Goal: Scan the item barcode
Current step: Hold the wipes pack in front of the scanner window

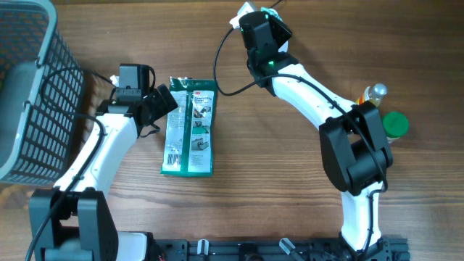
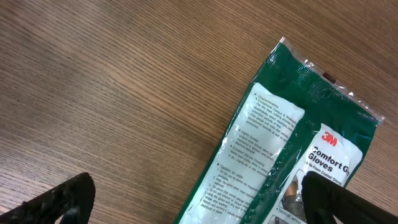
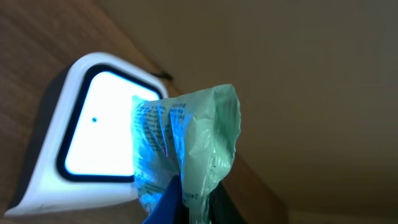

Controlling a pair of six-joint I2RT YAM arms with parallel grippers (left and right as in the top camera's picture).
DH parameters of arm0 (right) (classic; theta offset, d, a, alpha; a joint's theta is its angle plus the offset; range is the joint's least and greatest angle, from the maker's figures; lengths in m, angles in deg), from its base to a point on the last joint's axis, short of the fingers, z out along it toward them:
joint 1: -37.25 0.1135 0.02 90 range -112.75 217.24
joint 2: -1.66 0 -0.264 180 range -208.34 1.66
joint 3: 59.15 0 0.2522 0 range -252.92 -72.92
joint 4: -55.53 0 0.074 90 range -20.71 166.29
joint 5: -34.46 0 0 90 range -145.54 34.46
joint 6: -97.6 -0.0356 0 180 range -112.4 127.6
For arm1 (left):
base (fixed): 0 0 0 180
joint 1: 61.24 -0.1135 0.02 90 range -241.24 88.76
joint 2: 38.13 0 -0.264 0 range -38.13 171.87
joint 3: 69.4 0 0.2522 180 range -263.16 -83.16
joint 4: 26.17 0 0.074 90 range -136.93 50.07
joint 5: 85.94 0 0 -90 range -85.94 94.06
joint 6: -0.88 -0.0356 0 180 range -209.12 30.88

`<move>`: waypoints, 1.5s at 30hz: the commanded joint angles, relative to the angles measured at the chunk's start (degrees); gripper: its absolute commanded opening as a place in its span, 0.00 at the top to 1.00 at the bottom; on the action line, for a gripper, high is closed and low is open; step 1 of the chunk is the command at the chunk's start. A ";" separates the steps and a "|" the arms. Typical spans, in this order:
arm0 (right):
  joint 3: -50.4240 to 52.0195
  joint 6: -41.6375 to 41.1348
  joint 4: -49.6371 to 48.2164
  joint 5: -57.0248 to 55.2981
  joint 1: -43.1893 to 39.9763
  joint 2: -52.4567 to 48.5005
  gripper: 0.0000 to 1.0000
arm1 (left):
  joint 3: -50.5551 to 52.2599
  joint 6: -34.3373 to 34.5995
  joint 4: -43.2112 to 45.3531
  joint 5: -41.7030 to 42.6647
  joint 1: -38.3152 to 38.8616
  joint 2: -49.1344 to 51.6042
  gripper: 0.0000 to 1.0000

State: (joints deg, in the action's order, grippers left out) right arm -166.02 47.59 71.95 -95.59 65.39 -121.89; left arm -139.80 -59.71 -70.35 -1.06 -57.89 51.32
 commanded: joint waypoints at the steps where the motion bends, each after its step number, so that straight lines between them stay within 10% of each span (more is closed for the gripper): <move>1: -0.24 -2.56 4.46 7.32 0.59 -0.76 0.96 | -0.70 -0.70 0.13 -0.92 -0.15 -0.48 0.00; 21: -0.33 -20.11 11.72 15.13 0.61 11.72 0.96 | -0.70 -0.70 0.13 -0.92 -0.15 -0.48 0.00; 33: 0.92 -28.15 61.40 49.44 -3.65 27.15 0.94 | -0.70 -0.70 0.13 -0.92 -0.15 -0.48 0.00; 45: 20.33 -28.13 56.63 31.21 -3.91 24.37 0.89 | -0.70 -0.70 0.13 -0.92 -0.15 -0.48 0.00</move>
State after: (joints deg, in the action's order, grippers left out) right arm -149.25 20.23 132.01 -59.13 61.67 -97.52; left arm -139.80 -59.73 -70.32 -1.06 -57.89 51.32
